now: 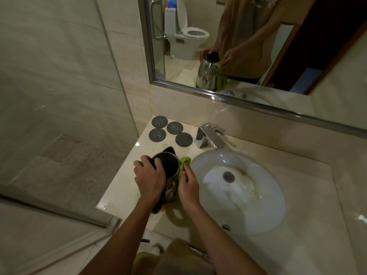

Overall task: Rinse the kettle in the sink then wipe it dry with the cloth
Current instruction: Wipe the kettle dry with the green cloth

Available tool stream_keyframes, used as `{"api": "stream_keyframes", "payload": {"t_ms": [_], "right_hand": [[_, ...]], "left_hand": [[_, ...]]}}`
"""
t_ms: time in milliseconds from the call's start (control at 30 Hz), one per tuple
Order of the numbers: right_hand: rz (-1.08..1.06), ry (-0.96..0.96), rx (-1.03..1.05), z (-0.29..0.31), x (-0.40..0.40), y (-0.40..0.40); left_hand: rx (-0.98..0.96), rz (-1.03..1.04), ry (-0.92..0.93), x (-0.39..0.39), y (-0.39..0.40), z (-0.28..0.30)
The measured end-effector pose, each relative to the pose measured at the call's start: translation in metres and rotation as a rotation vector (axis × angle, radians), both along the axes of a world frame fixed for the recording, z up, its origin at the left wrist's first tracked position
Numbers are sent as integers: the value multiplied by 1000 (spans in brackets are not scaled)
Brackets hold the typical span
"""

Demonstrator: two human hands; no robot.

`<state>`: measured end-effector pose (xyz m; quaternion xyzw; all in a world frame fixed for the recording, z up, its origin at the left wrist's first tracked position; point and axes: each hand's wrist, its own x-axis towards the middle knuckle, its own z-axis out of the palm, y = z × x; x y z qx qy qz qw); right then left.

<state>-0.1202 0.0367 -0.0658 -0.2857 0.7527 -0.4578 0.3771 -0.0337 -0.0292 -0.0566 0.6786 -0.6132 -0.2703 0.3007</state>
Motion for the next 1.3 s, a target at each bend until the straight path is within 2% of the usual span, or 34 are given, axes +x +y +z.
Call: {"api": "stream_keyframes", "payload": {"t_ms": [67,267,433,567,700,800,900,967,1067,1133,1300], "right_hand": [[-3,-44,17,1,0,0],[66,43,-91,14,0,-6],[161,-110,76,2,-42,-29],[101,-175,139,-13,-36,-22],[5,-75,6,-4,-7,7],[79,45,-58,2,-12,3],[180,109,-21,1,-29,-17],[189,15,19,-3,-38,-24],[146,-232,99,-15,-45,-23],[102,-312,151,-24,-43,-18],[-183,-433,148,-38,-31,-4]], "left_hand": [[-6,1,1,0,0,-1],[-7,2,-5,0,0,0],[-10,-20,2,1,1,2],[6,-17,12,2,0,1],[8,-2,21,2,0,0],[0,1,22,1,-1,-1],[-5,2,22,2,-1,-1],[-7,-1,19,2,-1,-1],[-7,-7,15,3,-1,-1],[-8,-5,16,3,-1,-2],[-10,-8,18,3,-1,-2]]}}
